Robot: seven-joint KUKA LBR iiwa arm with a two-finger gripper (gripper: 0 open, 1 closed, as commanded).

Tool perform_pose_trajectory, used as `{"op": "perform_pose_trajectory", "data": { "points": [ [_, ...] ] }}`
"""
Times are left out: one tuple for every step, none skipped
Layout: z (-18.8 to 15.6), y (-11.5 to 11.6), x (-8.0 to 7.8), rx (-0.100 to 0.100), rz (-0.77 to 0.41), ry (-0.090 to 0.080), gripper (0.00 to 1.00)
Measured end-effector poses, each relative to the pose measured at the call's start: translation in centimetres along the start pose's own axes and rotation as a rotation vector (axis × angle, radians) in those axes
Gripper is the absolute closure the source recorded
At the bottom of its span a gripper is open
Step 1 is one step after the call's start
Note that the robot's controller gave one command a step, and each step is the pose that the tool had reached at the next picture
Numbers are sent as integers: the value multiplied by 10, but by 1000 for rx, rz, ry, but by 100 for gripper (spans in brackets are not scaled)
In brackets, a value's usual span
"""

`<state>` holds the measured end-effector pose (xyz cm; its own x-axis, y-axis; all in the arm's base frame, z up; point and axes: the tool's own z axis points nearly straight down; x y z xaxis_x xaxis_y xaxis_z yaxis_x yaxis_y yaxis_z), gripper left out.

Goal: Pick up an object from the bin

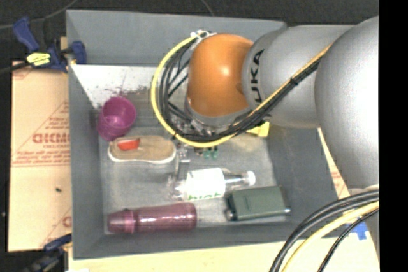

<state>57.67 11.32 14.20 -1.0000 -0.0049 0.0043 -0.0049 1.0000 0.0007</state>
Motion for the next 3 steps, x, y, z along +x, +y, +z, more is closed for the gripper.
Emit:
{"op": "perform_pose_trajectory", "data": {
  "points": [
    [-5,-1,-1,-1,4,-7,0],
    [57,-61,22,-9,-191,14,0],
    [56,-60,20,-5,-194,3,0]
  ]
}}
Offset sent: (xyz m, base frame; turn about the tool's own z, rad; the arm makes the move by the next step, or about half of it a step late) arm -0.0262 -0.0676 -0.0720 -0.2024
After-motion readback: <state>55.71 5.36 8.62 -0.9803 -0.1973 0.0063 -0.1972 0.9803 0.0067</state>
